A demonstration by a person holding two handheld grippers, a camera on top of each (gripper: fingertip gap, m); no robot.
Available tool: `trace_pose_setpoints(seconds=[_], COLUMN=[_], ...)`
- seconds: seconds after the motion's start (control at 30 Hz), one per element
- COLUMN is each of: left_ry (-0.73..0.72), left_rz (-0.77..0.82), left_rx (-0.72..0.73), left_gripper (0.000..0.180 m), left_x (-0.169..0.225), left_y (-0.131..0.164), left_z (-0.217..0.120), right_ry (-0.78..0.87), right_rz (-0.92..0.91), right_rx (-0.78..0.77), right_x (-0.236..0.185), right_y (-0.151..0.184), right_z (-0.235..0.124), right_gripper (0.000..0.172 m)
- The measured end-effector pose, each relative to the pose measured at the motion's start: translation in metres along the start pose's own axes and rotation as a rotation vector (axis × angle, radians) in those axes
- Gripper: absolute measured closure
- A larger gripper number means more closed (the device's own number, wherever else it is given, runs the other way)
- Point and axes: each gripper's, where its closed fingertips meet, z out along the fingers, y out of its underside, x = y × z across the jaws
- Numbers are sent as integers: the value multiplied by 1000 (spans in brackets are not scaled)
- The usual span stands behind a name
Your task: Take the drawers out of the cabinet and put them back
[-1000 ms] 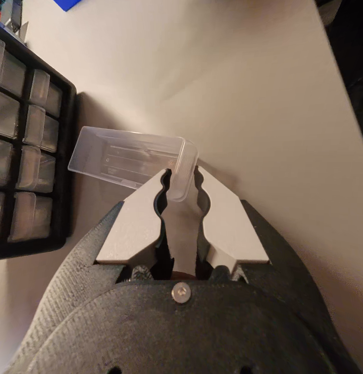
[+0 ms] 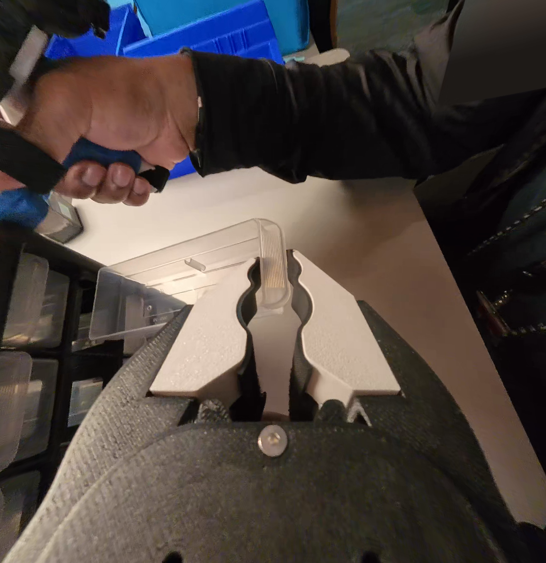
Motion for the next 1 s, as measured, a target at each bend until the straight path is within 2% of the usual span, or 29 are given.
trace_pose_setpoints(seconds=[0.1, 0.37, 0.57, 0.8, 1.0], left_ry=[-20, 12, 27, -26, 6], left_rz=[-10, -64, -72, -59, -81], left_rx=[-21, 18, 7, 28, 29], left_gripper=[164, 163, 164, 164, 164], left_x=[-1, -10, -5, -11, -10], left_y=[1, -19, -7, -8, -5], left_z=[-4, -14, -12, -20, -12], right_ry=[-16, 0, -3, -17, -24], right_rz=[22, 15, 18, 32, 45], right_rx=[3, 2, 0, 9, 14], right_x=[1, 2, 2, 1, 1], right_y=[0, 0, 0, 0, -1], right_z=[2, 2, 3, 3, 3], right_gripper=[133, 133, 135, 135, 135])
